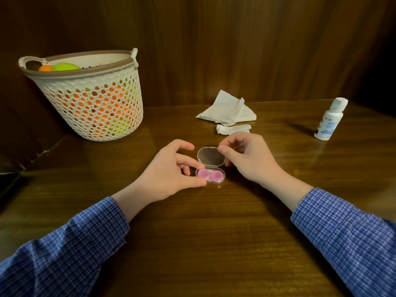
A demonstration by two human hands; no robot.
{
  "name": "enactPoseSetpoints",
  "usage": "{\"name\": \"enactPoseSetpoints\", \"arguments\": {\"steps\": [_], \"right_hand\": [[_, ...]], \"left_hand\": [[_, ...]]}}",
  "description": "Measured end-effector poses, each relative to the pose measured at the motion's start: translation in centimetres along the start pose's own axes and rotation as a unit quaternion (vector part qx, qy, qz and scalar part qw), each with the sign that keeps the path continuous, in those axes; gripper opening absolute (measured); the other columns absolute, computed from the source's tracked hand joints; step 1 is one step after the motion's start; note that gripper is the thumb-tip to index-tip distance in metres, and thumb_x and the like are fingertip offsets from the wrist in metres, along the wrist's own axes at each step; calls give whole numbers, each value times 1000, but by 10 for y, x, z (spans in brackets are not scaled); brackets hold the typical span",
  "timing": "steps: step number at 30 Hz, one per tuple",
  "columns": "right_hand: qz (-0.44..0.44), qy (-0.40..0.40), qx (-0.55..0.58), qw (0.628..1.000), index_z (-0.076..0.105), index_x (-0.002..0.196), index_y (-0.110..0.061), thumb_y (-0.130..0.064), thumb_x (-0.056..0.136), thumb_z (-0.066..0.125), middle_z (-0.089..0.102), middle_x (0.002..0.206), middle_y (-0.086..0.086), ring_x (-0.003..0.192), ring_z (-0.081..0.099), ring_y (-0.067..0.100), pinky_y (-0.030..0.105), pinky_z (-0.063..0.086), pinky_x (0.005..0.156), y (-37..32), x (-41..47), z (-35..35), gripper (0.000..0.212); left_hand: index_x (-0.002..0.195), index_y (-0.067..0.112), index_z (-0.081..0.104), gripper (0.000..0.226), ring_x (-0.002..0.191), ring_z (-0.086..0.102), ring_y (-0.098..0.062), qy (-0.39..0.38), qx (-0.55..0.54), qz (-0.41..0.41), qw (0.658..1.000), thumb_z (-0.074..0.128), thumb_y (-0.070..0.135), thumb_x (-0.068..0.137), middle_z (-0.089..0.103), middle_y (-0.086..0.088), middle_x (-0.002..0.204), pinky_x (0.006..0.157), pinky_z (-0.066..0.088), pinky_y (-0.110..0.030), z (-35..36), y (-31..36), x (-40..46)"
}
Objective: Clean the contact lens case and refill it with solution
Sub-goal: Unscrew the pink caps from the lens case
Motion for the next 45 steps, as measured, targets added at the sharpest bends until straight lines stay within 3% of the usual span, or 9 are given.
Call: {"name": "enactPoseSetpoints", "arguments": {"steps": [3,7,10,16,21,29,39,45], "right_hand": [[-69,42,-13,997,68,94,-41,-29,90,77,69,92,-21,84,67,2,11,55,67,-19,-10,-13,15],[-135,-28,-72,988,73,93,-38,-29,89,76,70,88,-24,91,65,-3,8,51,72,-36,-26,-2,10],[-130,-67,-150,978,73,100,-38,-36,90,74,68,93,-26,91,63,-6,6,50,69,-34,-27,12,11],[-135,-94,-180,970,75,111,-34,-38,92,73,67,102,-22,85,64,-1,18,57,74,-31,-27,24,20],[-130,-105,-172,971,76,108,-33,-36,91,74,69,100,-20,87,64,-2,19,57,76,-30,-26,25,17],[-94,-126,-108,982,74,107,-35,-30,90,78,66,102,-20,91,59,-8,5,46,70,-23,-26,27,18],[-95,-167,-151,970,73,116,-33,-28,91,76,54,101,-22,84,56,-1,11,38,70,-27,-32,33,25],[-93,-163,-164,969,72,112,-31,-27,90,77,60,107,-17,90,58,2,14,42,74,-29,-32,31,23]], "left_hand": [[134,32,48,83,82,71,-4,42,1,-8,999,95,32,66,77,24,96,66,54,-12,-6,-3,-1],[136,31,46,88,85,69,2,65,2,-9,998,96,34,64,75,27,95,68,52,-8,-11,-5,-2],[138,30,45,89,87,68,2,60,5,-3,998,96,34,64,74,27,97,69,51,-8,-9,-5,-2],[137,33,48,87,89,67,1,43,15,6,999,96,36,65,73,25,96,68,51,-7,-6,-3,-3],[136,34,49,83,89,67,0,42,13,9,999,96,34,67,75,16,95,68,51,-10,-6,-3,-4],[133,38,54,75,87,67,-2,31,19,26,999,94,33,69,75,20,95,68,51,-11,-4,0,-3],[133,38,57,72,85,67,-2,26,16,35,999,93,35,71,76,21,97,66,49,-10,-2,-1,-1],[133,37,58,72,86,67,-2,26,17,34,999,93,36,70,76,18,98,67,49,-12,-3,-1,-2]]}}
Point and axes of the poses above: each hand's wrist, its own x-axis towards the middle knuckle, its own z-axis out of the palm, y = z × x, the point moved 9 cm from there along x, towards the middle knuckle
